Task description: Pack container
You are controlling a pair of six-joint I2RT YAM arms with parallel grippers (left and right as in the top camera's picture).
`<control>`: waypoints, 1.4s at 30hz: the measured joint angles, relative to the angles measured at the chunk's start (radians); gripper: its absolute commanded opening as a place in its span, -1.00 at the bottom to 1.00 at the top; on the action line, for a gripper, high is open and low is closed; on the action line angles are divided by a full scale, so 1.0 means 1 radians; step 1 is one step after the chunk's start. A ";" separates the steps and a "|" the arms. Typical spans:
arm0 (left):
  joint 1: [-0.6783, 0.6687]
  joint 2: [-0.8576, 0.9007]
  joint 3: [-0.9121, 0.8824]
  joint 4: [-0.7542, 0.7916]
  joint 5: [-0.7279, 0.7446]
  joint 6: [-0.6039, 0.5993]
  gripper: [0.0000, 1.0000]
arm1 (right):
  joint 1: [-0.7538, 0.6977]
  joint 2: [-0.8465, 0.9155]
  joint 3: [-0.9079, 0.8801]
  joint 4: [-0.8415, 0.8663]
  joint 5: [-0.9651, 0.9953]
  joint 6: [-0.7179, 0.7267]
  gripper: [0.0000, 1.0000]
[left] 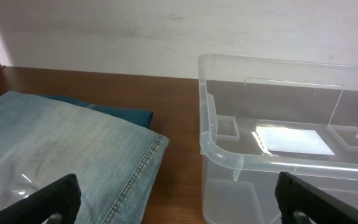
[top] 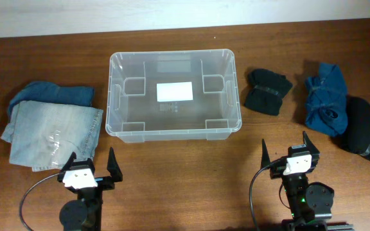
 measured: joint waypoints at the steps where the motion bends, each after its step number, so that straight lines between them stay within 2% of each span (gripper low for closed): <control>1: 0.000 0.000 0.000 0.000 0.000 0.000 0.99 | 0.000 0.000 0.000 0.000 0.000 0.000 0.96; 19: 0.000 0.000 0.000 0.001 0.003 0.000 1.00 | 0.000 0.000 0.000 0.000 0.000 0.000 0.97; 30: 0.000 0.039 0.016 0.041 0.146 -0.001 0.99 | 0.000 0.000 0.000 0.000 0.000 0.000 0.97; 33: 0.000 0.135 0.094 0.037 0.145 -0.001 1.00 | 0.000 0.000 0.000 0.000 0.000 0.000 0.97; 36: 0.000 0.303 0.251 0.026 0.133 -0.001 1.00 | 0.000 0.002 0.000 0.000 0.000 0.000 0.97; 40: 0.022 0.687 0.631 -0.118 0.118 -0.001 0.99 | 0.000 0.001 0.000 -0.001 0.001 0.000 0.97; 42: 0.050 0.873 0.821 -0.253 0.127 -0.001 0.99 | 0.000 0.001 0.000 -0.001 0.000 0.000 0.97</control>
